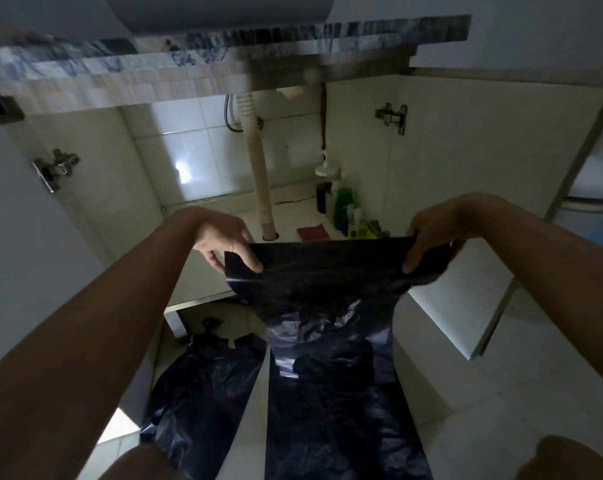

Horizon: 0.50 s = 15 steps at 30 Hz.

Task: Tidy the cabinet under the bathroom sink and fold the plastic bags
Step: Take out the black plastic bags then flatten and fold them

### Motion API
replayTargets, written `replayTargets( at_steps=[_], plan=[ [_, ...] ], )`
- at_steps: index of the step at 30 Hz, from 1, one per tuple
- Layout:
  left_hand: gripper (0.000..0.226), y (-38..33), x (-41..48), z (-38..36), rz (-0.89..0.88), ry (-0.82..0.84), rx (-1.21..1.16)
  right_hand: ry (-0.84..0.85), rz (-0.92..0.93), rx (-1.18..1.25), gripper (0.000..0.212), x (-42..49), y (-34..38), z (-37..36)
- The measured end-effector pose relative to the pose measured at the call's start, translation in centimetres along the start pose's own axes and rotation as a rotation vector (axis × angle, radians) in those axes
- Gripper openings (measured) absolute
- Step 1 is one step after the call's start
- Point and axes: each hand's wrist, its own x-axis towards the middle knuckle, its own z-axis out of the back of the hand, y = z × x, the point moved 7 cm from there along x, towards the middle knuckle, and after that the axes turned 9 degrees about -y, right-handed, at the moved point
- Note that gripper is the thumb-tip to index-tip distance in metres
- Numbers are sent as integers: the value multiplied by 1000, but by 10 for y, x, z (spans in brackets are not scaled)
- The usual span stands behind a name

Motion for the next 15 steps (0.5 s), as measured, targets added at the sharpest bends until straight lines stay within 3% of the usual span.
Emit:
replayTargets(
  at_steps=[1,3,6,8,11,15],
  plan=[
    [27,-2,1,-2,14,27,34,42,-18,-9,42,0,-1,-2],
    [30,-8,10,0,1,-35,105,-43,-6,-44,49,10,0,5],
    [41,-21,31,25,-90,-403,236,-375,67,-69,49,29,11,24],
    [47,-29,36,43,-94,-663,236,-587,45,33,39,34,10,35],
    [37,-41,29,61,-85,-934,150,-837,52,102,21,30,13,48],
    [26,-66,-1,85,-203,-1221,35,-1128,162,69,28,7,25,76]
  ],
)
